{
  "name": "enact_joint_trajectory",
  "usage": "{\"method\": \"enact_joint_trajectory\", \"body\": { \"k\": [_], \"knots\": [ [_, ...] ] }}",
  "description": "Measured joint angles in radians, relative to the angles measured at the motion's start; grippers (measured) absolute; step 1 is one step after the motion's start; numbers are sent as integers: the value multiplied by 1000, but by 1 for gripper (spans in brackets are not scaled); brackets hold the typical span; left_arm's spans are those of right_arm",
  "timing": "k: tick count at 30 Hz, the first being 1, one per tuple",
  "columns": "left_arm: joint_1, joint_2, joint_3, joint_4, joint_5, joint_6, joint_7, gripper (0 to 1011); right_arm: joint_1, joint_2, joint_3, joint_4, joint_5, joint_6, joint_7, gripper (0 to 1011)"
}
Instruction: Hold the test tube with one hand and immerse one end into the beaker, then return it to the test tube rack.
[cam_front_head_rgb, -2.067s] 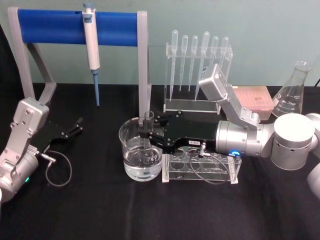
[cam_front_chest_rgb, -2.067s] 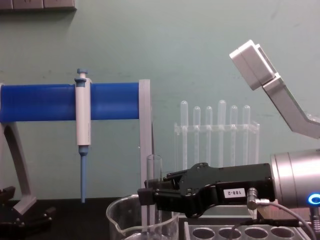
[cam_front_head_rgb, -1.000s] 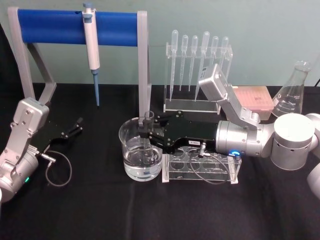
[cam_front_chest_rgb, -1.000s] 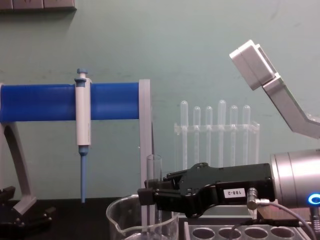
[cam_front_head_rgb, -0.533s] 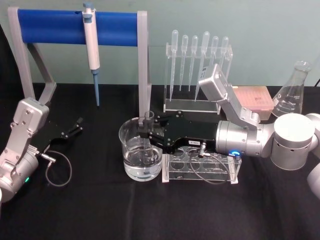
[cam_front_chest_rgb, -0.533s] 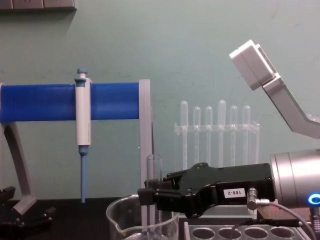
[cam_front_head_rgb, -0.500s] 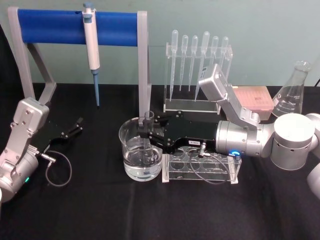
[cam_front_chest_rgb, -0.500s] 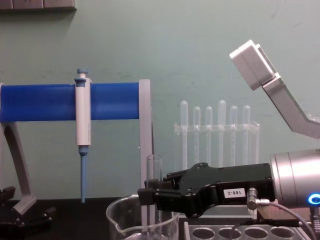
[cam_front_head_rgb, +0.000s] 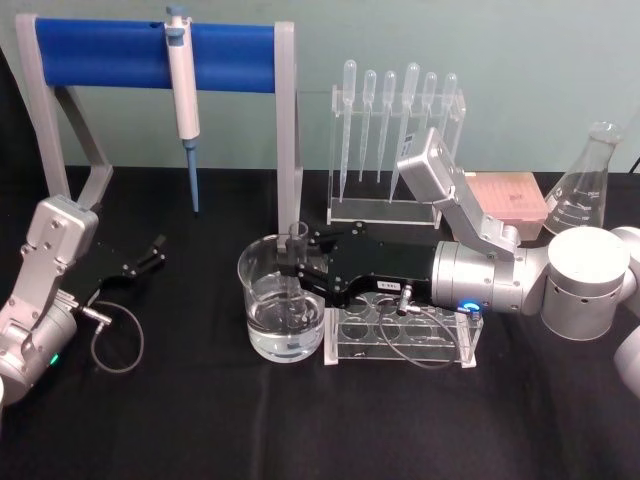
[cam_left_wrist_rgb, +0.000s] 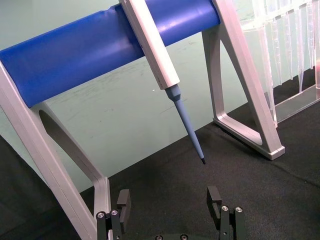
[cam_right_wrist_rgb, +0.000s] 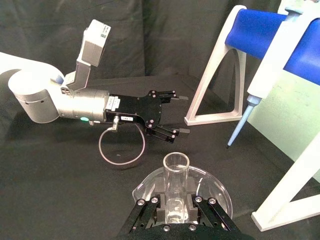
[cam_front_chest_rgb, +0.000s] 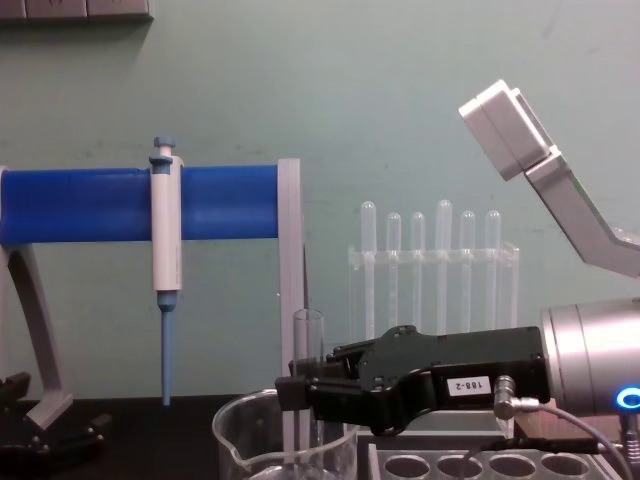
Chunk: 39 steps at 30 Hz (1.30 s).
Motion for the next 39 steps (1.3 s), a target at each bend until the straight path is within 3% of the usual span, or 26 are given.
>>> {"method": "enact_joint_trajectory", "body": {
  "k": [12, 23, 32, 39],
  "knots": [
    [0, 0, 0, 0, 0, 0, 0, 1000, 10, 36, 41, -96, 14, 7, -2, 231],
    [0, 0, 0, 0, 0, 0, 0, 1000, 14, 94, 86, -217, 92, 50, 2, 231],
    [0, 0, 0, 0, 0, 0, 0, 1000, 3, 166, 118, -309, 144, 76, -11, 231],
    [0, 0, 0, 0, 0, 0, 0, 1000, -40, 254, 153, -375, 172, 78, -29, 231]
  ]
}}
